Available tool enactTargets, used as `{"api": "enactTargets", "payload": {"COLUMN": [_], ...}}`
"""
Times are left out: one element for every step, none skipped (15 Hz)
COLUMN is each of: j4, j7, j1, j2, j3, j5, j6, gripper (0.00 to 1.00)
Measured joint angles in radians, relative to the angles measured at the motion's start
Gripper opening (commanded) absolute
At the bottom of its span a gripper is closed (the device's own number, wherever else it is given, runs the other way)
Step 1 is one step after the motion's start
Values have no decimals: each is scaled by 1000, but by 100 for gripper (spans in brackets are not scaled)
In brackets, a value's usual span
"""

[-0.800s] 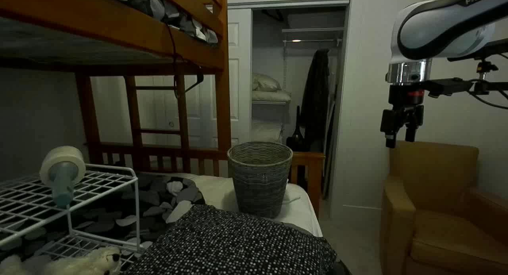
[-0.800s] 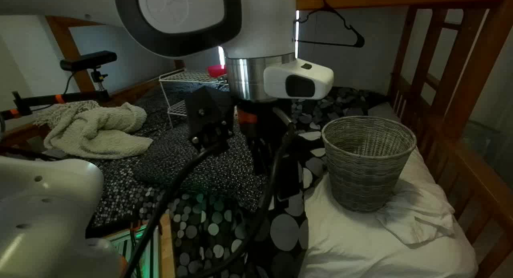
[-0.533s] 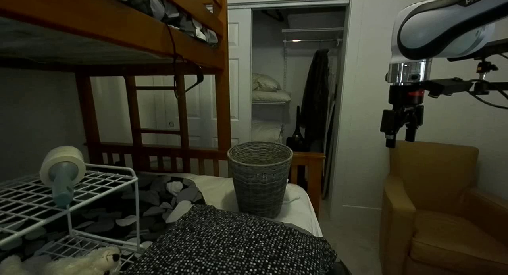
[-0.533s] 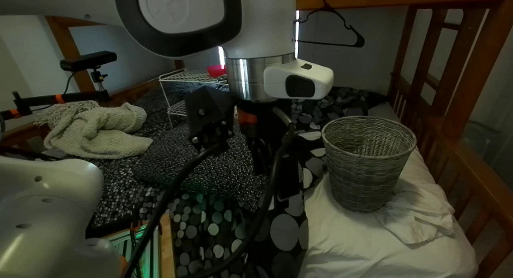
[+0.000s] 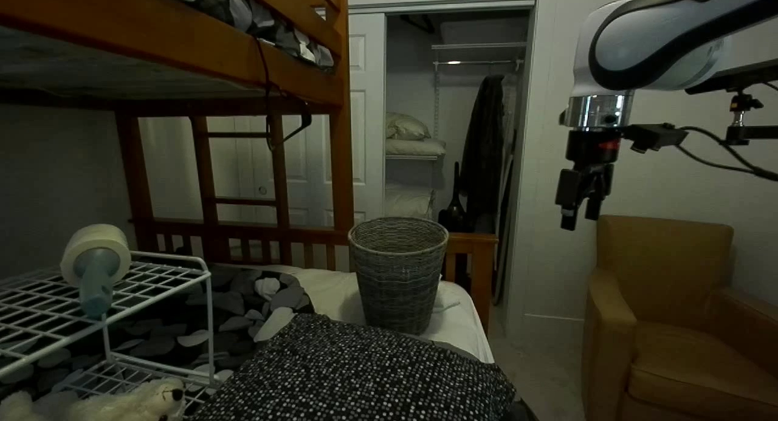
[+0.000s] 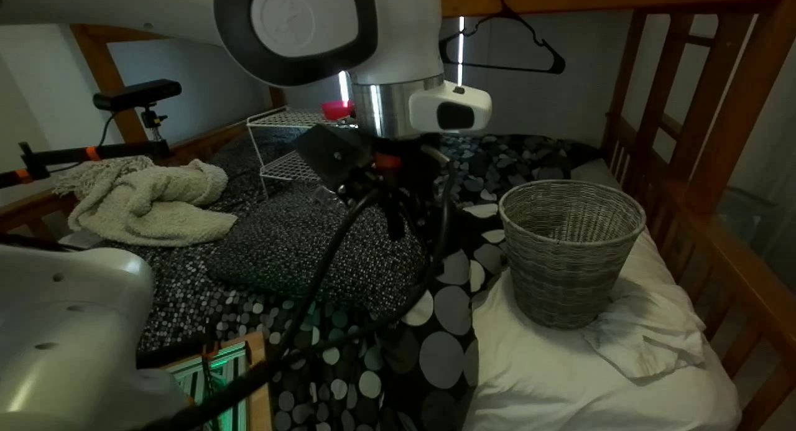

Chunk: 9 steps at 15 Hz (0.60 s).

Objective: Move the cable in the plastic to the top rack

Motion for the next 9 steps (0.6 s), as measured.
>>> {"api": "enactTargets", "payload": {"j4": [0, 2, 3, 5, 10, 17, 27, 36, 48], "j7": [0, 1, 1, 2, 2, 2, 0, -2, -7], "j1": [43, 88, 133, 176, 221, 262, 303, 341, 376], "j2": [9, 18, 26, 32, 41, 50, 63, 77, 96], "j3": [31, 68, 106, 142, 179, 211, 243, 271, 295], "j5": [28, 55, 81, 106, 132, 153, 174, 190, 203], "j6": [13, 27, 38, 45, 54, 61, 70, 84, 97], "gripper": [100, 100, 100, 100, 100, 100, 100, 100, 100]}}
